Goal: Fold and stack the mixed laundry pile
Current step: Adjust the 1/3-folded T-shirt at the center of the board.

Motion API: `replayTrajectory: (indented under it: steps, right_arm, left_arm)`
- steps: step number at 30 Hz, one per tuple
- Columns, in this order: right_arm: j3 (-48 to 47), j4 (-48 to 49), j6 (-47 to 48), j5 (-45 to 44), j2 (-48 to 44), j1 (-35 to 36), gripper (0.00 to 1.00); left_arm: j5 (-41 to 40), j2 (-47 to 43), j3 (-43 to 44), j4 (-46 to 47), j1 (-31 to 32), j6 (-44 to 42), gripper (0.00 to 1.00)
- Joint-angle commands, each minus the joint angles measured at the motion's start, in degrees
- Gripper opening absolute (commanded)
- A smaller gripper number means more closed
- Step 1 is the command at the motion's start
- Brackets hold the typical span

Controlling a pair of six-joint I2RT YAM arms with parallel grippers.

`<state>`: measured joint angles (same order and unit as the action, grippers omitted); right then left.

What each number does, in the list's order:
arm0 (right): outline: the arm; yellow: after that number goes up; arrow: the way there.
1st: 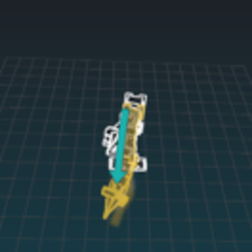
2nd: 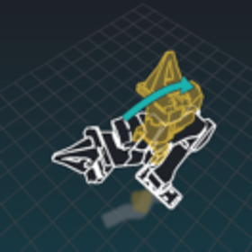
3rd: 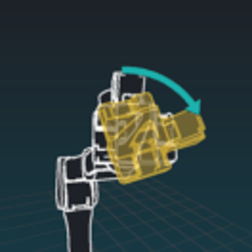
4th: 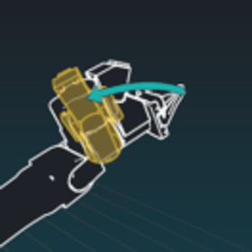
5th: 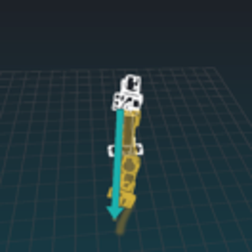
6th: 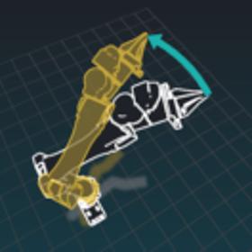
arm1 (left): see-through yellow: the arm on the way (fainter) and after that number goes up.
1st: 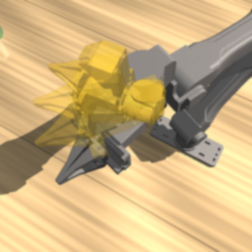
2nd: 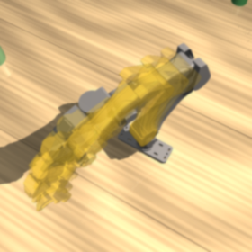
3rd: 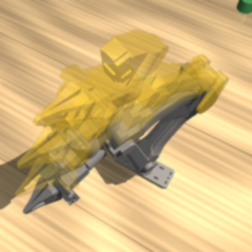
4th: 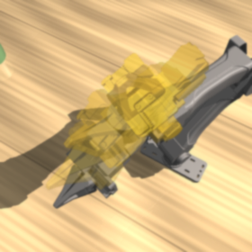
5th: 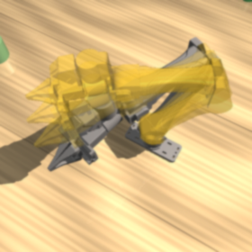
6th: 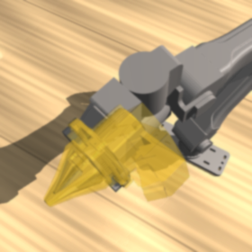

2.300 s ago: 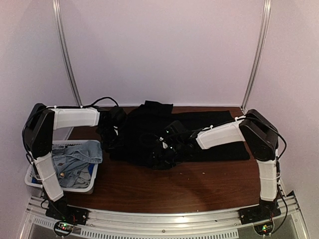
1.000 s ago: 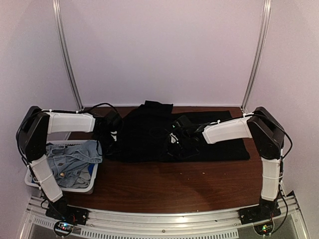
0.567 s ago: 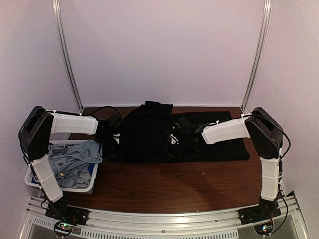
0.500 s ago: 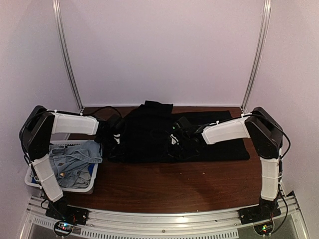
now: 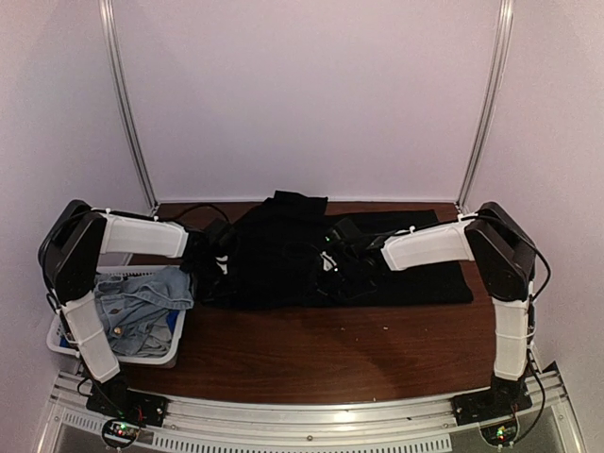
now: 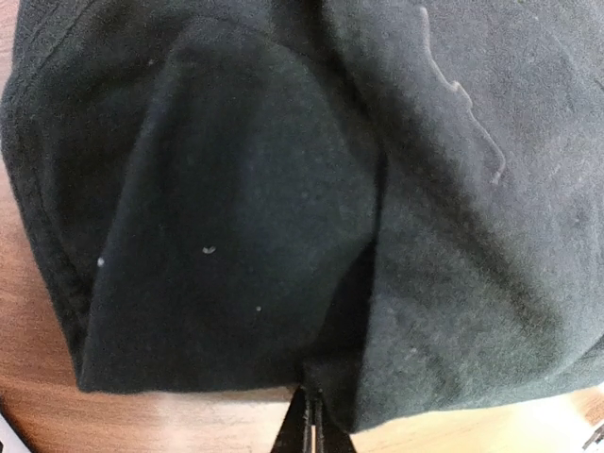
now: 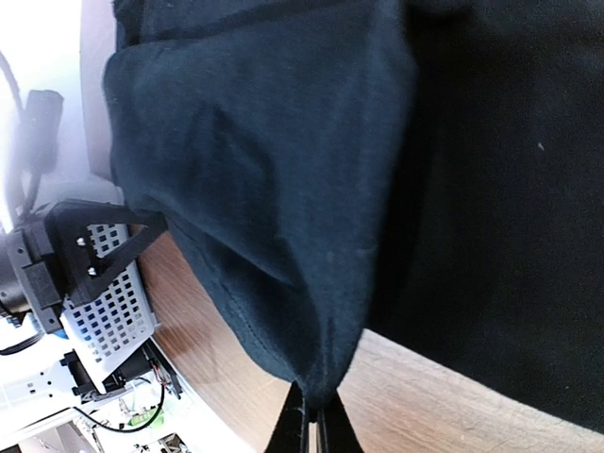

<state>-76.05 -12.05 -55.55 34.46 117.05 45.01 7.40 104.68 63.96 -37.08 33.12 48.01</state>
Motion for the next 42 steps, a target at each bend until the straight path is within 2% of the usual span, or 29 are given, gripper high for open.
replayTrajectory:
  steps: [1,12,22,32,42]
  right_arm:
    - [-3.47,-2.26,2.12,-0.66,-0.31,-0.41,0.0]
    - [-7.91,-3.65,3.95,-0.74,-2.96,-5.16,0.0]
    - [-18.73,-5.51,6.23,2.09,4.66,-9.58,0.0]
    - [-25.17,-5.56,6.72,2.38,11.45,-12.52,0.0]
    - [-31.57,-4.12,5.8,3.88,17.12,-14.46,0.0]
  left_arm:
    - [-0.34,-2.72,1.77,-1.16,0.28,0.66,0.0]
    - [-0.02,-5.67,12.05,-4.34,-1.76,1.63,0.0]
    - [0.77,3.24,22.84,-0.43,-5.3,-1.38,0.0]
    - [1.07,9.67,26.75,2.59,-8.78,-3.51,0.0]
    - [1.35,15.47,31.77,5.85,-9.57,-5.22,0.0]
